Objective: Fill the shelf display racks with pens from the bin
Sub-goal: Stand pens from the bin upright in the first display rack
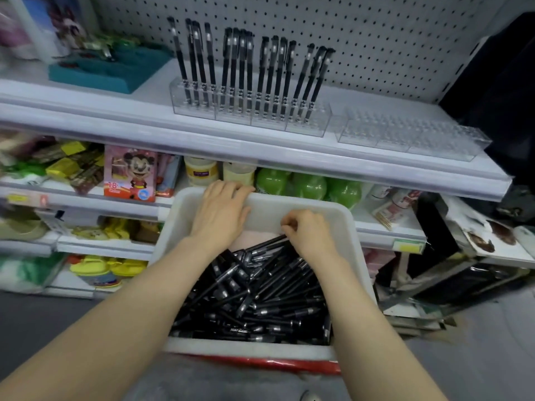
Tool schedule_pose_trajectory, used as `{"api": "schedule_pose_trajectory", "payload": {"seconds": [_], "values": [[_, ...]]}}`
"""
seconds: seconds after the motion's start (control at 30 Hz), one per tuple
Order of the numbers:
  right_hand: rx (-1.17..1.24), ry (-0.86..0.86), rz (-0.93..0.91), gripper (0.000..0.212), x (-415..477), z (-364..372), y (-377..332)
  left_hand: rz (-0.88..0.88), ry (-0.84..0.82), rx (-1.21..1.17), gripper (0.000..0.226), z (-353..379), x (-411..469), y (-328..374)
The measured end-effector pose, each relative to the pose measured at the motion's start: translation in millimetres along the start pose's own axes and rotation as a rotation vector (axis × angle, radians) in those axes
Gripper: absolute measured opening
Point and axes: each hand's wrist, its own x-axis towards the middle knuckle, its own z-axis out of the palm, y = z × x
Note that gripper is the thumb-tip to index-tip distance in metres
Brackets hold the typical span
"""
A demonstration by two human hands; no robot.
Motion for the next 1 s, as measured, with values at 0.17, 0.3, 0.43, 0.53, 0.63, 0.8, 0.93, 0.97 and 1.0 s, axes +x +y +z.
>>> {"api": "schedule_pose_trajectory", "payload": {"seconds": [0.17,0.3,0.43,0.53,0.63,0.8,0.93,0.97,1.0], "values": [[-0.15,-0.158,0.032,0.017,-3,0,3,-0.005,0.014,-0.001,0.039,0,0,5],[0.061,-0.166,0.105,0.003,-2,-3,2,-0.008,0.011,-0.014,0.041,0,-1,4],[0.482,-0.126,0.168,0.011,1,-15,-2,0.011,0.051,-0.174,0.041,-8,-1,15],[0.68,-0.007,0.13,0.005,3,-42,-8,0.07,0.019,-0.282,0.032,-22,1,31],[0.755,0.134,0.053,0.011,10,-70,-13,0.126,-0.164,-0.27,0.036,-31,5,43],[0.41,0.351,-0.132,0.012,21,-98,-13,0.031,-0.212,-0.241,0.024,-46,24,48],[-0.154,0.448,-0.513,0.011,23,-96,-18,0.068,-0.148,-0.055,0.021,-66,54,48],[-0.201,0.457,-0.567,0.014,26,-96,-18,0.086,-0.153,-0.016,0.02,-70,62,48],[-0.231,0.474,-0.604,0.016,31,-97,-18,0.102,-0.158,0.015,0.019,-75,71,49]]}}
